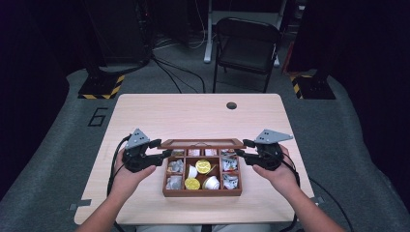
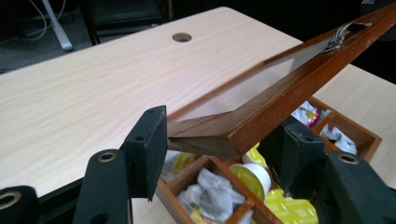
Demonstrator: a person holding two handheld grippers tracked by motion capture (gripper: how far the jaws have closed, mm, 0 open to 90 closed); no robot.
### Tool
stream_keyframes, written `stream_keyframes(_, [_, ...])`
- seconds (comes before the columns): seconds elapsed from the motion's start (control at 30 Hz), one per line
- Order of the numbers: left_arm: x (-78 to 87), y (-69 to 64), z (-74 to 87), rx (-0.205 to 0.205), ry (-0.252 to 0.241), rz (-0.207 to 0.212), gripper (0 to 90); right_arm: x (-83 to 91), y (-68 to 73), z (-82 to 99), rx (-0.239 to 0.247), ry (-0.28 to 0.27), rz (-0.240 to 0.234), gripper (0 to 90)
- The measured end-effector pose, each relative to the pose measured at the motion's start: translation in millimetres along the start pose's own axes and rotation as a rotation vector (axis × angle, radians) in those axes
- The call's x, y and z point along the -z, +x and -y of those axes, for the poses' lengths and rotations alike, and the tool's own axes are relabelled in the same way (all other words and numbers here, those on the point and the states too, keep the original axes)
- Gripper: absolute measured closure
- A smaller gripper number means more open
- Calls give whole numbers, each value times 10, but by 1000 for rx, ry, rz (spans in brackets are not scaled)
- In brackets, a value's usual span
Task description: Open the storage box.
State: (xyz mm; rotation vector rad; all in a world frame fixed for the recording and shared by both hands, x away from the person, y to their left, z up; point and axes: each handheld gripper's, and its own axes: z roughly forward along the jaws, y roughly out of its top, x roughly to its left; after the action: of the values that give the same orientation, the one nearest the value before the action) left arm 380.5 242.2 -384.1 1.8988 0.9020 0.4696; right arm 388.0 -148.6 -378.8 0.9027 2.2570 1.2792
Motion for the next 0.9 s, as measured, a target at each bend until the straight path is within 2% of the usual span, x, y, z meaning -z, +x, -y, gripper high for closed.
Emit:
stream_keyframes(0.2, [-54,85,-90,3,-38,-3,426,-56,-88,-136,8,-5,4,531])
stream_keyframes(0.33, [-109,115,-153,4,-45,2,428,-107,-135,-177,7,-14,6,534])
stream_keyframes(0.47, [-170,136,-218,3,-45,-4,423,-160,-184,-218,-23,-26,8,532])
stream_keyframes(0.67, [-249,209,-303,11,-64,-5,420,-227,-258,-282,-42,-41,22,530])
stream_keyframes(0.83, [-316,269,-328,23,-64,11,415,-317,-339,-304,-63,-23,6,525])
stream_keyframes(0.9, [-347,288,-331,26,-68,4,413,-341,-363,-305,-67,-23,10,522])
